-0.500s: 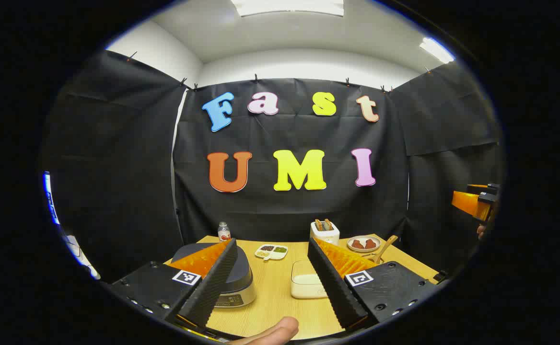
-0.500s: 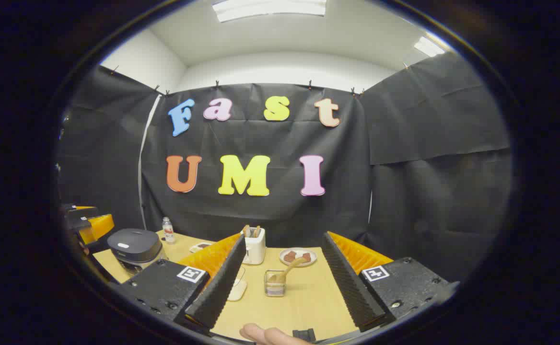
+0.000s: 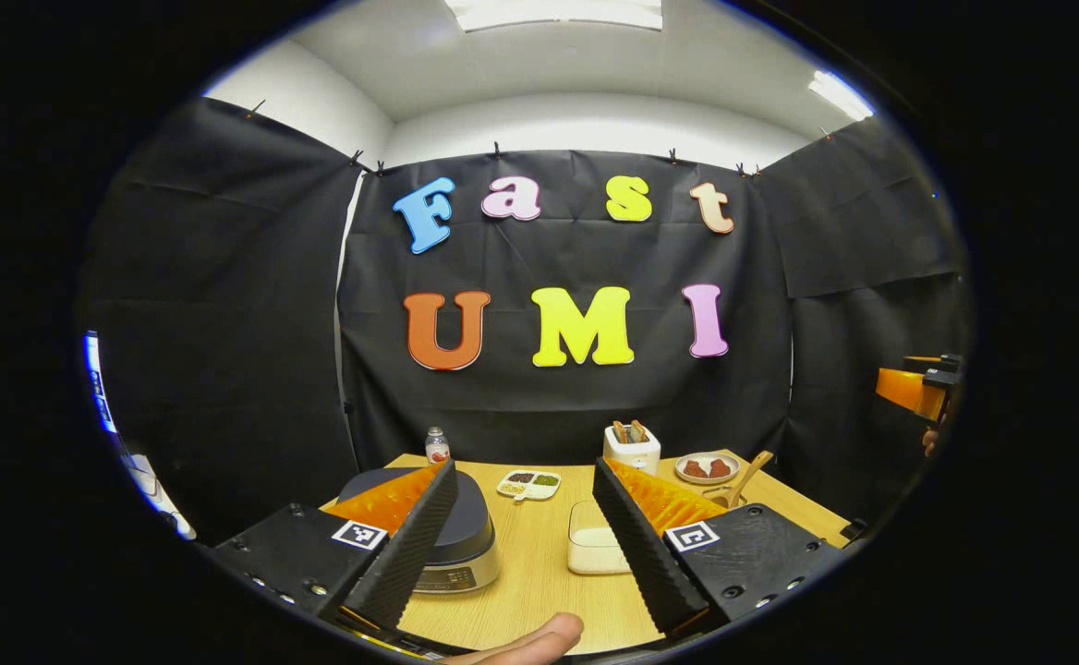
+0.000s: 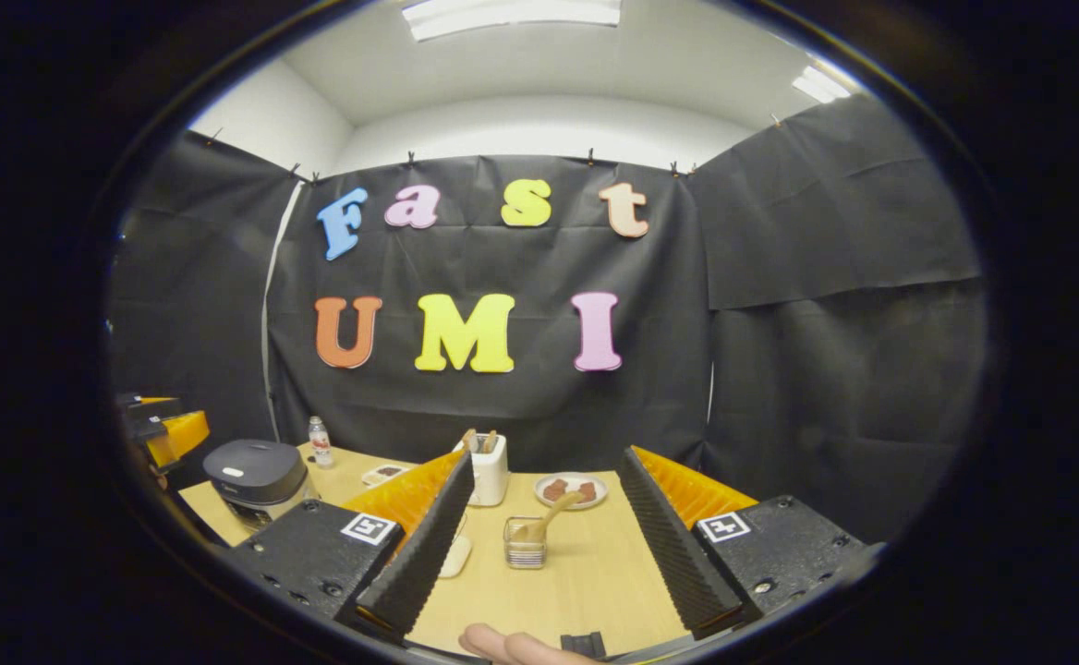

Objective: Close the left gripper, press the button to open the rice cooker; take a wooden spoon from the chopstick holder with the right hand, scoop a spoonful of rice and pour it into the rice cooker, then put the wooden spoon back into the chopstick holder.

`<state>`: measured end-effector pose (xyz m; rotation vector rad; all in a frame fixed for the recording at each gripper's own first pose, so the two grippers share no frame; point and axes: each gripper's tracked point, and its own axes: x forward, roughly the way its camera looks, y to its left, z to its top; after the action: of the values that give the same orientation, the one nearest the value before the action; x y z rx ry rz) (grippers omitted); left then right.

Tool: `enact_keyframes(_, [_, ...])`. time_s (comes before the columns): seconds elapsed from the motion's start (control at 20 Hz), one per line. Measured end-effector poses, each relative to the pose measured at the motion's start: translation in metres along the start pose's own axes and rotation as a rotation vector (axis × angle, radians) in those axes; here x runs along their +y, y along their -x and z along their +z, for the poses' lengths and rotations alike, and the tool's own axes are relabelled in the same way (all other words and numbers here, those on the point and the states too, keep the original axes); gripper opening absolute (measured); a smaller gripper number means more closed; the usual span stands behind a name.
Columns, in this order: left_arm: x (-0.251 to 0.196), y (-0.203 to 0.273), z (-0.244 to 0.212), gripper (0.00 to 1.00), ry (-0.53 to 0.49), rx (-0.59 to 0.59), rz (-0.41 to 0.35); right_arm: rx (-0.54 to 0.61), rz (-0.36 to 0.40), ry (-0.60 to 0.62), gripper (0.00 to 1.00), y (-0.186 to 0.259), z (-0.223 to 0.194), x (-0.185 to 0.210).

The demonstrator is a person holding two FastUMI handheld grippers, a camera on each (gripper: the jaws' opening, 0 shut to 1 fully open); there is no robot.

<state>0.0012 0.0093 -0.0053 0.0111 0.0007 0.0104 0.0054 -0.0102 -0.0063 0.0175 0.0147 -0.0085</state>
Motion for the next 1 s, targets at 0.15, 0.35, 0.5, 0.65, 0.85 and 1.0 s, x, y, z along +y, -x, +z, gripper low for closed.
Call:
enact_keyframes(0.15, [0.006, 0.001, -0.003, 0.94, -0.005, -0.003, 0.018, -0.001, 0.005, -0.003, 0.98, 0.001, -0.002, 0.001])
enact_keyframes(0.35, [0.022, -0.002, -0.010, 0.94, -0.017, 0.007, 0.068, -0.012, 0.001, 0.001, 0.99, 0.000, -0.007, 0.001])
enact_keyframes(0.5, [0.031, -0.013, -0.025, 0.92, -0.015, 0.039, 0.087, 0.003, 0.002, 0.004, 0.98, -0.003, -0.018, 0.003])
enact_keyframes(0.65, [0.037, -0.026, -0.042, 0.73, 0.003, 0.098, 0.085, 0.019, 0.017, -0.009, 1.00, -0.006, -0.027, 0.003])
enact_keyframes(0.85, [0.052, -0.045, -0.056, 0.34, 0.030, 0.161, 0.093, 0.021, 0.024, -0.019, 0.98, -0.012, -0.035, -0.002])
enact_keyframes(1.0, [0.071, -0.057, -0.068, 0.02, 0.048, 0.212, 0.142, 0.022, 0.023, -0.018, 0.98, -0.015, -0.043, -0.009])
